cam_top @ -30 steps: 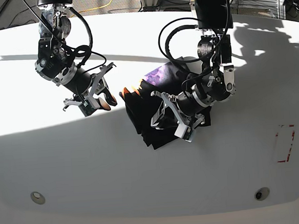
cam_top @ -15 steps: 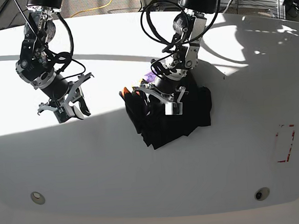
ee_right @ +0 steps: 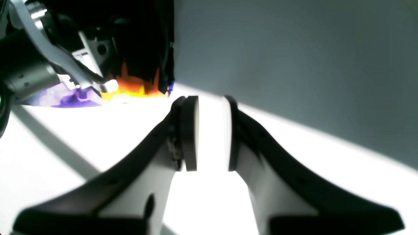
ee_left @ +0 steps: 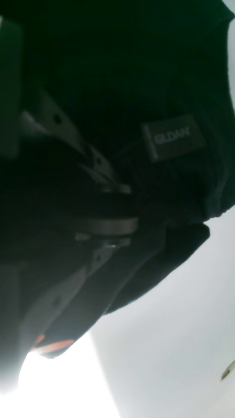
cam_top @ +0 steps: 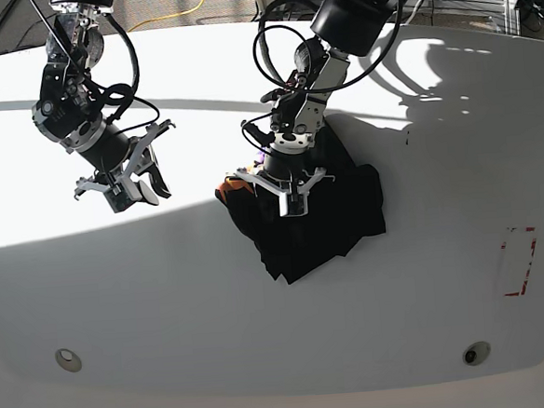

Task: Layout the t-shirt on the table in an organized manner, then fold the t-shirt properly
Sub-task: 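Carry the held bundle with the left gripper to the table edge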

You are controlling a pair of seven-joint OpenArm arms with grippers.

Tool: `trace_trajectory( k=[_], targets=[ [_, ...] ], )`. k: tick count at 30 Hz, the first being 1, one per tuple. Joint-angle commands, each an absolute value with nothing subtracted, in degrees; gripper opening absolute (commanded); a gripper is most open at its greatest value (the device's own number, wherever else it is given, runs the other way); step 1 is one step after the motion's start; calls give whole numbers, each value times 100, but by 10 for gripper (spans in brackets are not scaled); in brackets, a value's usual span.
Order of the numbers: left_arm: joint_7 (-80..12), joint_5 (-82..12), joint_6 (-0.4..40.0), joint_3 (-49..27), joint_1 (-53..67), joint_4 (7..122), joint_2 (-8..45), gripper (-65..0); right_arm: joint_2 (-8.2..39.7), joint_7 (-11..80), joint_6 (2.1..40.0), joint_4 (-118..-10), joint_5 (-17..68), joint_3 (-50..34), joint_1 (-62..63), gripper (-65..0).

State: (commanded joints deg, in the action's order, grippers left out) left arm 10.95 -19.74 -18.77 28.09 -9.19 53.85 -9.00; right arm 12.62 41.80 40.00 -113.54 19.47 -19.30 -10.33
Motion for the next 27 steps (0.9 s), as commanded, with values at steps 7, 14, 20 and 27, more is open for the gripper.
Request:
trace_trajectory(
  k=[7,14,20,27],
  targets=[
    [919,-1982,-1666,2615,-585,5569,-576,-567,1226,4180,4000,-11354,1947,-2114,-1051,-533],
    [426,-2484,-989,2281,75,6413,312,-567,1218,4180,4000,-11354,1947,-2097,-1033,-533],
    [119,-3064,-725,1947,505,7011,1367,-567,1209,4180,4000,-11354,1956,-2097,-1007,-533],
    [110,-3837,-13,1429,927,7248,2580,-567,1209,4180,4000,-11354,1956,-2088,-1024,-533]
  ],
)
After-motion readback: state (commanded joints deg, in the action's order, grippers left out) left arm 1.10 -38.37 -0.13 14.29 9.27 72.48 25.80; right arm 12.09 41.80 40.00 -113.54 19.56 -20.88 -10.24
